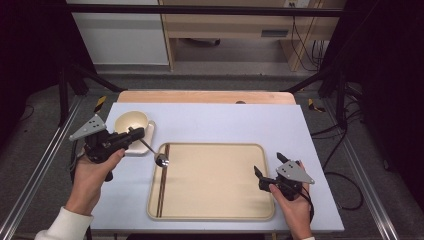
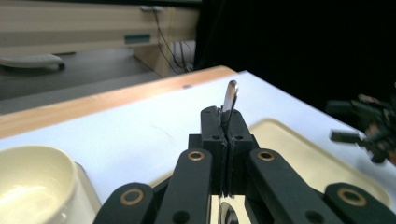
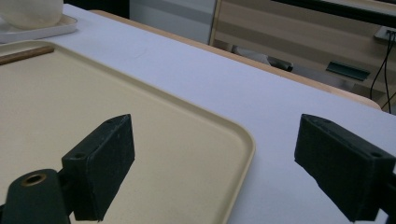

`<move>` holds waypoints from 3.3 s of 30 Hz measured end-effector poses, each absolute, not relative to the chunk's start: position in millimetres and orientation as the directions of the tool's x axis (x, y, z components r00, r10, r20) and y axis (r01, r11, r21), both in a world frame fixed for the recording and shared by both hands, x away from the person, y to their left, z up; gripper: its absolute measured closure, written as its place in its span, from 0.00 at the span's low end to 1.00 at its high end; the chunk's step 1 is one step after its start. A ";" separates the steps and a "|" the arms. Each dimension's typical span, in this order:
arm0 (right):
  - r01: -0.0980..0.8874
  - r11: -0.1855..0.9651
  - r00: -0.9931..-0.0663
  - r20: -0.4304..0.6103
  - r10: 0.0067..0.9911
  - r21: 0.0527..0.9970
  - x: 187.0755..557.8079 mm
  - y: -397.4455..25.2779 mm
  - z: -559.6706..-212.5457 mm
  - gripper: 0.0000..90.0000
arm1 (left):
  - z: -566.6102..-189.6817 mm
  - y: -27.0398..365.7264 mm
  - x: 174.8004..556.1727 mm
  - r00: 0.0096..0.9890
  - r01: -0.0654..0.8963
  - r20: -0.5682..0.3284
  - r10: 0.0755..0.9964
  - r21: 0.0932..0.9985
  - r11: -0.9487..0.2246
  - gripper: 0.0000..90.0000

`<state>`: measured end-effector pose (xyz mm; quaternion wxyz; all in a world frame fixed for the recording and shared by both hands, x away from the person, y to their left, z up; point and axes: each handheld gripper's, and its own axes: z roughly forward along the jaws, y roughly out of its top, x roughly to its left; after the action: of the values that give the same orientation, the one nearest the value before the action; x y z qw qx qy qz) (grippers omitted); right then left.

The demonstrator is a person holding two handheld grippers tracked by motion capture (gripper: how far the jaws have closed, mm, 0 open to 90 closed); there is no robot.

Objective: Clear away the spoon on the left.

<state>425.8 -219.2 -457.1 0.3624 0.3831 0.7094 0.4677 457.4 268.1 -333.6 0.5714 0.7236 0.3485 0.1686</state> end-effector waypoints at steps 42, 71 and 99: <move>0.223 0.261 -0.455 -0.136 0.880 0.939 426.6 -217.7 -458.8 0.14 | -384.1 211.0 466.5 0.808 0.442 -0.187 0.559 0.820 -0.364 0.93; 0.229 0.283 -0.474 -0.147 0.868 0.931 427.1 -215.1 -459.6 0.13 | -448.0 187.4 515.9 0.723 0.537 -0.159 0.672 0.741 -0.403 0.81; 0.237 0.286 -0.466 -0.150 0.872 0.928 428.3 -215.0 -460.8 0.10 | -437.3 200.0 500.9 0.655 0.437 -0.018 0.755 0.825 -0.359 0.29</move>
<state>428.3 -215.0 -460.8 0.3464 0.3833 0.7232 0.4583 500.9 200.0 -437.3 0.4275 0.8031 0.3710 0.1863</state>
